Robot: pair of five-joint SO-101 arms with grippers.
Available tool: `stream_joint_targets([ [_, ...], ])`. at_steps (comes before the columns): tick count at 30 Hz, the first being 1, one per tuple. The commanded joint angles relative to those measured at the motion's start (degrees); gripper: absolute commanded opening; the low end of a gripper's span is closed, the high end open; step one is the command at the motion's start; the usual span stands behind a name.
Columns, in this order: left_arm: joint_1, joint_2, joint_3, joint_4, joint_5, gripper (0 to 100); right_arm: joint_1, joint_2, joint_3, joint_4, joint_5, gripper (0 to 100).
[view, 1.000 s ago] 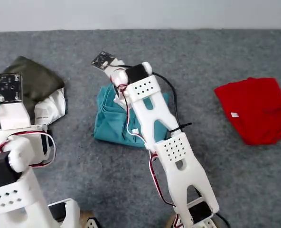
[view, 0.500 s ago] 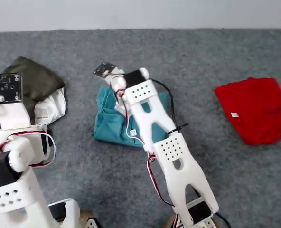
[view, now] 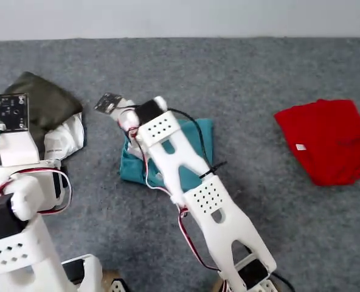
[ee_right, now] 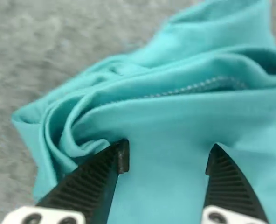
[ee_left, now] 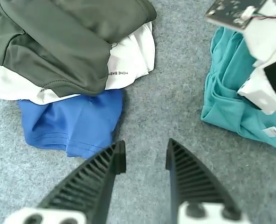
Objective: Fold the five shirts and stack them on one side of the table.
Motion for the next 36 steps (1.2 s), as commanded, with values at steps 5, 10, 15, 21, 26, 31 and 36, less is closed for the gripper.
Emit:
stream_joint_targets([
  [5, -0.09, -0.62, 1.36, -0.35, 0.53, 15, -3.91, -4.62, -1.14, 2.33, -0.53, 27.7],
  [10, -0.09, -0.62, 1.36, -0.35, 0.53, 15, -5.23, -4.62, -2.29, 2.33, -0.62, 27.7],
  [15, -0.09, -0.62, 1.36, -0.53, 0.53, 15, -9.19, -4.62, -2.46, 2.33, -0.62, 27.7],
  [21, -0.44, -0.62, 1.27, -3.16, 1.41, 15, -12.35, -4.62, -5.54, 2.33, -0.62, 27.7],
  [26, -0.44, -0.62, 1.19, -3.25, 2.46, 15, -12.26, -4.62, -11.08, 2.51, -0.62, 27.7],
  [31, -0.44, -0.62, 1.19, -3.25, 2.55, 15, -12.26, -4.97, -14.77, 2.59, -0.62, 27.7],
  [36, -0.44, -0.62, 1.19, -3.25, 2.55, 15, -8.66, -5.85, -14.77, 1.71, -0.62, 27.7],
])
